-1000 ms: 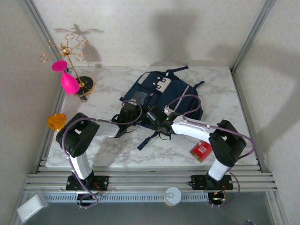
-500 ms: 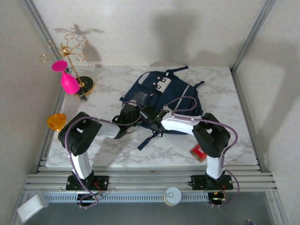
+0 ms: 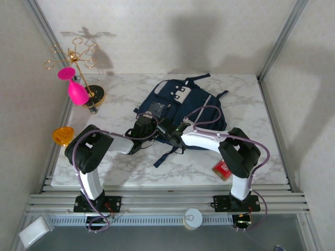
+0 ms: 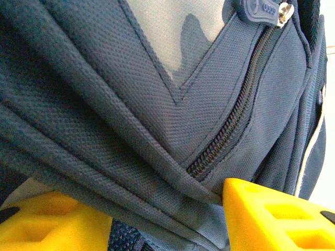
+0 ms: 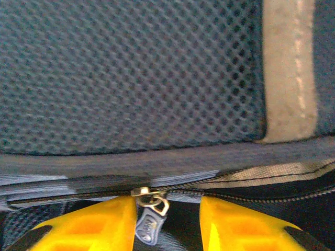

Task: Pack books, pencil case, and school supplies into a backpack

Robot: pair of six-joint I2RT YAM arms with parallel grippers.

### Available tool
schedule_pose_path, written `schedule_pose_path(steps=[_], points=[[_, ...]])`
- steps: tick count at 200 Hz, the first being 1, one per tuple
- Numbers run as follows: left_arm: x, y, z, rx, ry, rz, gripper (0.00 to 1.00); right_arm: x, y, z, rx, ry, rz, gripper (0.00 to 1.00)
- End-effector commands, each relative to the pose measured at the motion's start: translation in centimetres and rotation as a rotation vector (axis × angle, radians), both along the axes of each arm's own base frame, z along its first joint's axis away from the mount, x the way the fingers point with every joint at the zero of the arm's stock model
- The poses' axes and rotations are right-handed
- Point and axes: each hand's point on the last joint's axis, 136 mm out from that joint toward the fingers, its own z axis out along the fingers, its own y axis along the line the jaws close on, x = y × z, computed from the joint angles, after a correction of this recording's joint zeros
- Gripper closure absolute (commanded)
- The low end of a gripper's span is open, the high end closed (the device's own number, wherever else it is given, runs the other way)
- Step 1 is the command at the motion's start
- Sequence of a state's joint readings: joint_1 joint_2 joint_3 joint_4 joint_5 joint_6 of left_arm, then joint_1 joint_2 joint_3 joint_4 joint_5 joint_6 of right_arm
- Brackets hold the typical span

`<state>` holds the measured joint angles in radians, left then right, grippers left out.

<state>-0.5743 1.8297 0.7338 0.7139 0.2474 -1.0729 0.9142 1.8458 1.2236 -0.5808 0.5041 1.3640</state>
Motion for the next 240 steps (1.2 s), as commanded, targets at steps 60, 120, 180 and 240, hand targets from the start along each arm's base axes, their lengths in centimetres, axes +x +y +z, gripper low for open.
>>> schedule_pose_path(steps=[60, 120, 180, 240], points=[[-0.7, 0.2, -2.4, 0.034, 0.057, -0.025, 0.44, 2.0, 1.7, -2.1, 0.047, -0.014, 0.123, 0.65], [-0.4, 0.9, -2.5, 0.051, 0.058, -0.005, 0.44, 2.6, 1.3, 0.5, 0.014, -0.059, 0.157, 0.88], [4.0, 6.3, -2.2, 0.128, 0.023, 0.095, 0.45, -1.9, -2.5, 0.2, -0.033, 0.023, 0.274, 1.0], [6.2, 6.6, 1.2, 0.122, -0.039, 0.03, 0.45, -3.1, 0.1, 2.8, 0.054, -0.031, 0.519, 1.0]])
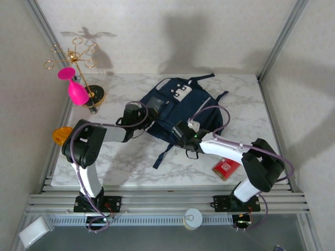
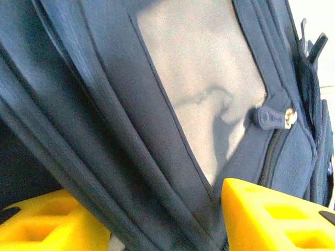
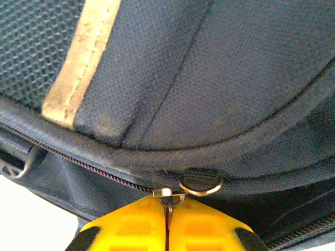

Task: Pack books, pencil case, and school supplies into a backpack

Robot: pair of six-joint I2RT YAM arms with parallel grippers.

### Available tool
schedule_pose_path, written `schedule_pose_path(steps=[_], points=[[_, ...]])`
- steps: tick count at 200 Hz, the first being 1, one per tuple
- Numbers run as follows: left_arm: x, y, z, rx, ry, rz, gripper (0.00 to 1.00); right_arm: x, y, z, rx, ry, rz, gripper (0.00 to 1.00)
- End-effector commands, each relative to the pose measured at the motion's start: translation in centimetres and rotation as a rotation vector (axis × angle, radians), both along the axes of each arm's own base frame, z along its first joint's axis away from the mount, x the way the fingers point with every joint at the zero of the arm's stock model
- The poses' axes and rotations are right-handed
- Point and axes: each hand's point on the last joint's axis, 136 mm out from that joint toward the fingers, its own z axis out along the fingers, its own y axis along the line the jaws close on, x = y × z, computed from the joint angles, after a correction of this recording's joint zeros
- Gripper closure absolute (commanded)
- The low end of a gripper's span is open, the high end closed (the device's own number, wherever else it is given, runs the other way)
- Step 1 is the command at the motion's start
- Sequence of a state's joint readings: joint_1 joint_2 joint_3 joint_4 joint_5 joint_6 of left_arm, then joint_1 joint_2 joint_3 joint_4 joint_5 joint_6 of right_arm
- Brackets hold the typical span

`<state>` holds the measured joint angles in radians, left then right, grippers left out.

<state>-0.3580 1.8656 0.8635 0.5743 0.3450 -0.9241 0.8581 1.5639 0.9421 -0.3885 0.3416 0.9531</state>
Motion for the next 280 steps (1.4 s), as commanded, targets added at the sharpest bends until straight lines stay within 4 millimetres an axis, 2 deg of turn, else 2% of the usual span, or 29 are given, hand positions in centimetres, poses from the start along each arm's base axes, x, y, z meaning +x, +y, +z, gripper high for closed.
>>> schedule_pose_path(steps=[1, 28, 50, 76, 88, 106, 124, 144, 162, 180, 196, 212, 246, 262, 280], points=[[-0.1, -0.1, 0.7, 0.035, -0.015, -0.033, 0.45, -0.7, 2.4, 1.3, 0.03, -0.018, 0.167, 1.0], [-4.6, -1.9, 2.4, -0.071, -0.006, -0.03, 0.45, -0.6, 4.6, 2.9, 0.128, -0.04, 0.22, 1.0], [-8.0, -4.1, 2.9, -0.171, 0.031, -0.021, 0.44, -0.5, 4.5, 3.4, 0.129, -0.055, 0.229, 1.0], [-10.2, -7.2, 3.2, -0.267, 0.065, -0.018, 0.44, -0.6, 4.3, 3.4, 0.126, -0.064, 0.241, 1.0], [-10.5, -8.2, 3.1, -0.296, 0.077, -0.005, 0.44, -0.7, 3.9, 3.3, 0.117, -0.068, 0.236, 1.0], [-9.9, -8.7, 2.7, -0.329, 0.093, 0.04, 0.46, -0.8, 3.9, 3.3, 0.132, -0.081, 0.244, 1.0], [-8.7, -10.2, 3.8, -0.338, 0.033, 0.018, 0.55, -1.1, 4.2, 3.1, 0.147, -0.082, 0.273, 1.0], [-7.9, -11.1, 3.7, -0.256, 0.022, 0.035, 0.64, -1.2, 4.3, 3.2, 0.146, -0.091, 0.297, 1.0], [-7.3, -10.0, 3.7, -0.233, 0.001, 0.089, 0.84, -0.9, 3.5, 3.2, 0.11, -0.093, 0.275, 1.0], [-6.8, -8.0, 3.4, -0.166, 0.002, 0.122, 1.0, -1.1, 2.2, 2.9, 0.054, -0.067, 0.259, 1.0], [-6.4, -5.5, 3.2, -0.091, 0.001, 0.148, 1.0, -1.7, 1.0, 2.6, 0.019, -0.044, 0.253, 1.0], [-5.7, -2.2, 3.1, -0.007, -0.006, 0.173, 1.0, -2.6, -0.3, 2.4, -0.002, -0.029, 0.251, 1.0], [-3.4, 3.2, 3.2, 0.152, 0.0, 0.136, 1.0, -3.6, -3.2, 1.5, -0.04, 0.002, 0.233, 1.0], [-2.7, 4.0, 3.0, 0.161, 0.024, 0.095, 1.0, -2.9, -2.5, 2.1, -0.051, -0.021, 0.26, 1.0], [-2.3, 3.1, 4.3, 0.112, -0.004, 0.053, 1.0, -2.1, 1.5, 3.6, 0.014, -0.059, 0.363, 1.0]])
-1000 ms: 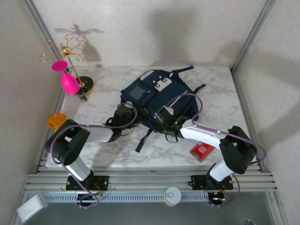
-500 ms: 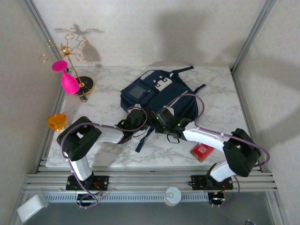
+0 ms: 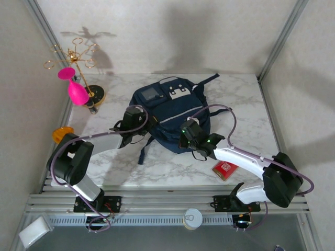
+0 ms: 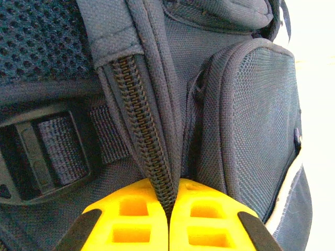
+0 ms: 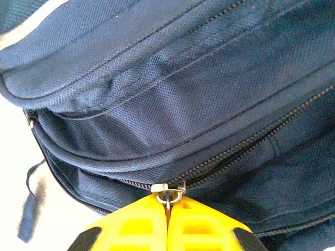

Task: Pack books, pencil case, and school supplies into a backpack

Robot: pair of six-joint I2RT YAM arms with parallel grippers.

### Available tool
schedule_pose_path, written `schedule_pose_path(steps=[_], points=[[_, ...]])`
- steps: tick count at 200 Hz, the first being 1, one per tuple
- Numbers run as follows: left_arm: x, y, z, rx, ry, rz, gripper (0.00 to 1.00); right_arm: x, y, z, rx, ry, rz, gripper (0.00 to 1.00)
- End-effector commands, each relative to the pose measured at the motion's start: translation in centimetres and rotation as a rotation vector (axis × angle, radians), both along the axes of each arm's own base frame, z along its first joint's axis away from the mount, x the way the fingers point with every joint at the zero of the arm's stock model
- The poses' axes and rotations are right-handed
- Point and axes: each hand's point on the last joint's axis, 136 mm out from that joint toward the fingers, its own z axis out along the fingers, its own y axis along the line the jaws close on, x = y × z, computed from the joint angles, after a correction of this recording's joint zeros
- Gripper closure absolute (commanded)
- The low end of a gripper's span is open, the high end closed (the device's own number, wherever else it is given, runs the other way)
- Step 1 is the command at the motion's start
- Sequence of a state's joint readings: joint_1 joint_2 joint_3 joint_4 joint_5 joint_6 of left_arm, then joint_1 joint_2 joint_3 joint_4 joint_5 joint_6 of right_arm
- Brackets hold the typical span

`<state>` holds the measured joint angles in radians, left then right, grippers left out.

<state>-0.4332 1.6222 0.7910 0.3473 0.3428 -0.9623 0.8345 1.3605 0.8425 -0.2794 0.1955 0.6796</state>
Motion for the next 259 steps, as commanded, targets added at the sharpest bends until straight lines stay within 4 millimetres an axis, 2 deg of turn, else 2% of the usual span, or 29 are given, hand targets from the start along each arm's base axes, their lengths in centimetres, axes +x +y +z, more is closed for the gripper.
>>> schedule_pose_path(steps=[1, 5, 16, 29, 50, 66, 82, 97, 132, 141, 156, 178, 195, 218, 234, 244, 259], points=[[3.2, 4.5, 1.1, 0.112, -0.081, 0.1, 0.99, -0.9, 0.7, -0.6, -0.085, 0.038, 0.088, 1.0], [3.0, 4.1, 1.2, 0.096, -0.081, 0.085, 0.94, -0.9, 1.6, -0.2, -0.074, 0.027, 0.112, 1.0], [2.5, 3.0, 2.7, 0.03, -0.116, 0.058, 0.68, -0.7, 3.4, 0.4, -0.053, 0.009, 0.138, 1.0], [0.9, 2.5, 3.2, -0.006, -0.114, 0.069, 0.53, -0.2, 3.8, 0.4, -0.038, 0.013, 0.121, 1.0], [-2.4, 1.8, 2.8, -0.07, -0.077, 0.108, 0.42, 0.0, 4.1, 0.5, -0.025, -0.004, 0.12, 1.0], [-4.4, 0.7, 2.6, -0.136, -0.057, 0.138, 0.39, 0.0, 4.0, 0.3, -0.026, -0.003, 0.119, 1.0], [-5.8, -1.5, 2.9, -0.221, -0.045, 0.137, 0.38, -0.2, 4.3, 0.2, -0.014, -0.005, 0.144, 1.0], [-6.0, -3.2, 3.2, -0.265, -0.04, 0.138, 0.4, -0.3, 4.4, 0.2, -0.005, -0.011, 0.153, 1.0], [-5.0, -4.8, 2.7, -0.258, -0.04, 0.184, 0.51, -0.1, 4.3, -0.1, -0.03, -0.02, 0.162, 1.0], [-4.5, -4.4, 1.9, -0.217, -0.033, 0.215, 0.57, 0.1, 4.1, -0.1, -0.044, -0.028, 0.156, 1.0], [-3.9, -3.6, 1.2, -0.153, -0.041, 0.253, 0.76, 0.2, 3.4, -0.3, -0.077, -0.033, 0.139, 1.0], [-3.0, -1.3, 0.8, 0.002, -0.056, 0.309, 1.0, 0.1, 1.9, -0.6, -0.145, -0.034, 0.118, 1.0], [-2.1, 1.2, 1.5, 0.079, -0.083, 0.338, 1.0, 0.3, -0.2, -0.8, -0.228, -0.028, 0.068, 1.0], [-0.9, 5.8, 1.5, 0.189, -0.072, 0.361, 1.0, 0.3, -3.3, -1.1, -0.281, 0.014, -0.002, 1.0], [0.3, 8.2, 2.1, 0.278, -0.082, 0.357, 1.0, 0.6, -5.2, -0.7, -0.31, 0.03, -0.063, 1.0], [1.1, 9.4, 2.4, 0.311, -0.072, 0.362, 1.0, 0.9, -5.3, -0.4, -0.331, 0.022, -0.074, 1.0], [2.2, 10.0, 2.9, 0.293, -0.077, 0.347, 1.0, 1.3, -3.8, 0.0, -0.326, 0.02, -0.044, 1.0]])
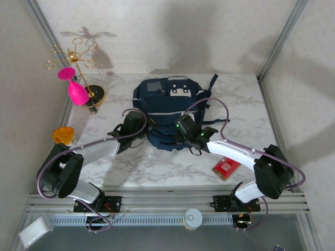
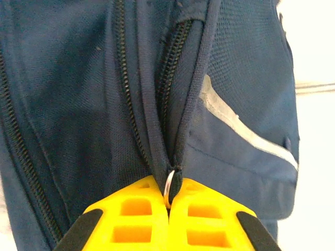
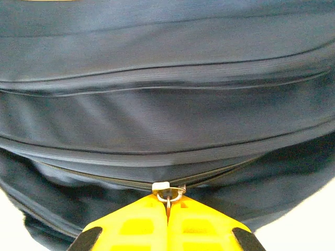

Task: Pack books, pencil case, and school supplies into a backpack

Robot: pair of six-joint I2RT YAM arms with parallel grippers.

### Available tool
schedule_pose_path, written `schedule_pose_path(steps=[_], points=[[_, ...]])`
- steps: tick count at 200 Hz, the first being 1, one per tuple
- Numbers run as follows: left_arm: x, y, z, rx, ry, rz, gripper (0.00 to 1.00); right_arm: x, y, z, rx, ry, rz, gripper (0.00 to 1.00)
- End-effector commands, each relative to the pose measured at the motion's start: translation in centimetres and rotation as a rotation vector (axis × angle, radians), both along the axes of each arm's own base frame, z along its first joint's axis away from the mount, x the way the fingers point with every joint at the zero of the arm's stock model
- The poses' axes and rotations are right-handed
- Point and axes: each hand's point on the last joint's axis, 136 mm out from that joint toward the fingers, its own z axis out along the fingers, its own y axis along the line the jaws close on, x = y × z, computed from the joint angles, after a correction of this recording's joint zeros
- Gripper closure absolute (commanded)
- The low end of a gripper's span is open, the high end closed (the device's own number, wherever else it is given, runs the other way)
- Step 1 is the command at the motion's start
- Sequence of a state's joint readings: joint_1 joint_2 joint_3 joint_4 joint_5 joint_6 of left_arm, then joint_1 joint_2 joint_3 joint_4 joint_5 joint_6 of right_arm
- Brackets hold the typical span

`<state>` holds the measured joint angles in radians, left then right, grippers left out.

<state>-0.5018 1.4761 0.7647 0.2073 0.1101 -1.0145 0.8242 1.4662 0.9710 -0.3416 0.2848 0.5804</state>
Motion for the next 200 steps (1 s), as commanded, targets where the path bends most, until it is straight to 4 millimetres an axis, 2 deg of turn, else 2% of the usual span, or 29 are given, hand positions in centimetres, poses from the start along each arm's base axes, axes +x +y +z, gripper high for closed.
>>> schedule_pose_path(steps=[1, 21, 32, 38, 49, 58, 81, 108, 136, 165, 180, 200], points=[[3.9, 8.0, 1.0, 0.205, -0.054, 0.187, 1.0, -1.4, -3.7, -0.7, -0.191, 0.07, -0.06, 1.0], [4.8, 6.1, 2.2, 0.13, -0.075, 0.108, 0.99, -1.5, 1.2, 0.5, -0.105, 0.038, 0.064, 1.0], [4.3, 4.7, 2.6, 0.078, -0.079, 0.068, 0.71, -1.6, 3.4, 1.1, -0.046, 0.023, 0.11, 1.0], [3.8, 4.1, 2.8, 0.045, -0.082, 0.055, 0.59, -1.5, 4.3, 1.3, -0.012, 0.022, 0.126, 1.0], [2.4, 3.1, 3.4, -0.01, -0.096, 0.043, 0.45, -1.4, 5.1, 1.2, 0.017, 0.026, 0.134, 1.0], [1.1, 2.6, 3.7, -0.046, -0.095, 0.052, 0.38, -1.1, 5.3, 1.1, 0.021, 0.026, 0.125, 1.0], [-2.2, 1.1, 4.0, -0.185, -0.096, 0.087, 0.35, -1.3, 5.7, 0.7, 0.041, 0.026, 0.142, 1.0], [-4.0, -1.8, 4.4, -0.356, -0.096, 0.087, 0.34, -1.5, 5.7, 0.3, 0.049, 0.02, 0.158, 1.0], [-3.8, -4.1, 3.7, -0.423, -0.06, 0.105, 0.37, -1.5, 5.8, 0.1, 0.049, 0.019, 0.164, 1.0], [-3.4, -5.4, 2.1, -0.458, -0.022, 0.154, 0.44, -1.2, 6.4, 0.3, 0.057, 0.012, 0.177, 1.0], [-3.4, -6.0, 1.2, -0.467, -0.001, 0.169, 0.49, -0.9, 6.6, 0.5, 0.053, 0.002, 0.177, 1.0], [-3.4, -5.6, -0.4, -0.464, 0.013, 0.221, 0.61, -0.6, 6.7, 0.8, 0.043, -0.013, 0.183, 1.0]])
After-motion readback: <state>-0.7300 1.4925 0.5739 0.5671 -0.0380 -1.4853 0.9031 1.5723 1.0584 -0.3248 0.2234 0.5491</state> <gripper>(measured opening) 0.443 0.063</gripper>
